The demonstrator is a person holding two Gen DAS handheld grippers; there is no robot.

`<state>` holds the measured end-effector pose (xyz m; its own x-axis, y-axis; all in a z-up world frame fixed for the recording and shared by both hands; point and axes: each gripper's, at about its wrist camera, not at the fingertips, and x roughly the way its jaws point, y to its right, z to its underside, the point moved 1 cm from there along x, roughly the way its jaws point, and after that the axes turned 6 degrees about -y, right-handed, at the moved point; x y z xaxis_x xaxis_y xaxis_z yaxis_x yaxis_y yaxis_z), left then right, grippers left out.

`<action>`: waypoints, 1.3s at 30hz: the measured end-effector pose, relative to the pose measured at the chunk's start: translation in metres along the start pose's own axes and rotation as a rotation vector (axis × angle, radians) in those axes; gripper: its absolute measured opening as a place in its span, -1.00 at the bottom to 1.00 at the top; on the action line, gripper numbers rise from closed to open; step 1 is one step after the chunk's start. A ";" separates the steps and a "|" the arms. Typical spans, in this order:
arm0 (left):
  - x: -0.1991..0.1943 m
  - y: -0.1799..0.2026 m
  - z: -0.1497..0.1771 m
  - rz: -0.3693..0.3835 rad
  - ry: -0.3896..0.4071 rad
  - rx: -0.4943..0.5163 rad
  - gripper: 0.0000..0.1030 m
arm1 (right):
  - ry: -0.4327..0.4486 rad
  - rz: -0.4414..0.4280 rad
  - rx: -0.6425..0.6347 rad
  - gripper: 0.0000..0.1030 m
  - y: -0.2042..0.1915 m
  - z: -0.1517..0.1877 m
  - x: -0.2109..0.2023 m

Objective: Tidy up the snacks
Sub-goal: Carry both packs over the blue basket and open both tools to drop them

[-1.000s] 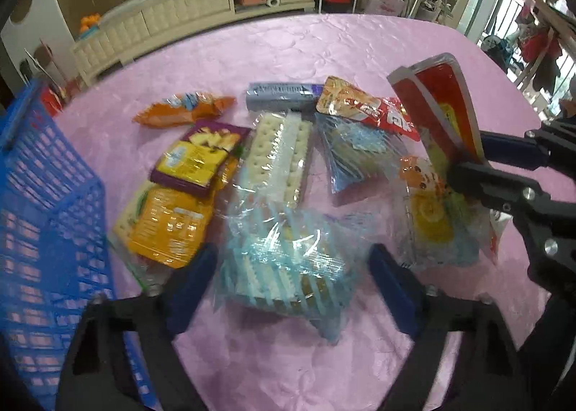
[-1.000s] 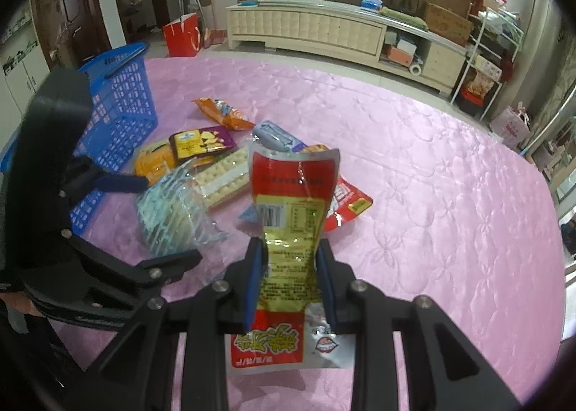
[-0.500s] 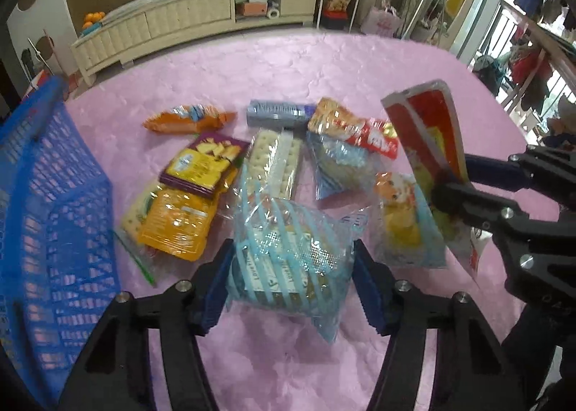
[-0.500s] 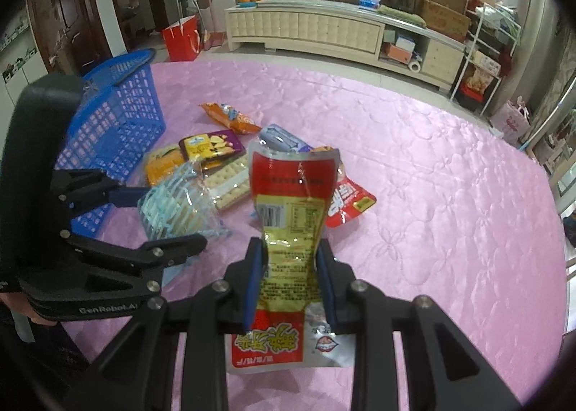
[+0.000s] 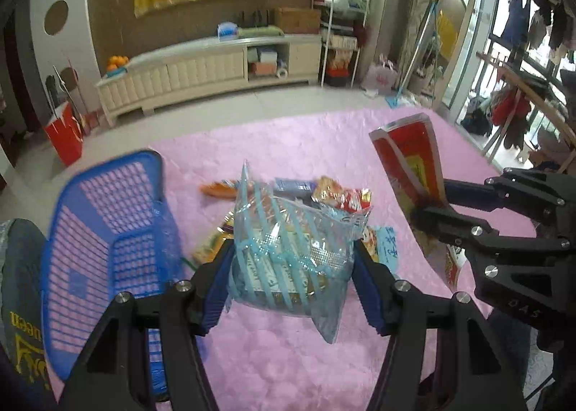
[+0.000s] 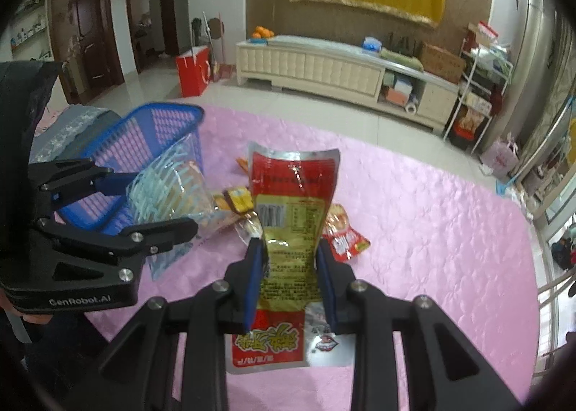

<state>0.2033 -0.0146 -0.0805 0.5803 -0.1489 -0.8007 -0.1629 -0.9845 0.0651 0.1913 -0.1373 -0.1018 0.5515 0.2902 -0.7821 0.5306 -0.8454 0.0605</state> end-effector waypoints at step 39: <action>-0.053 -0.198 0.017 -0.175 0.022 -0.173 0.17 | 0.022 -0.222 -0.321 -0.34 -0.146 -0.127 0.076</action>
<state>0.1915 0.1902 -0.0615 0.6052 0.0253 -0.7956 0.0800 -0.9964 0.0292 0.2378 0.0652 -0.0913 0.4125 0.4633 -0.7844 0.8110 -0.5789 0.0846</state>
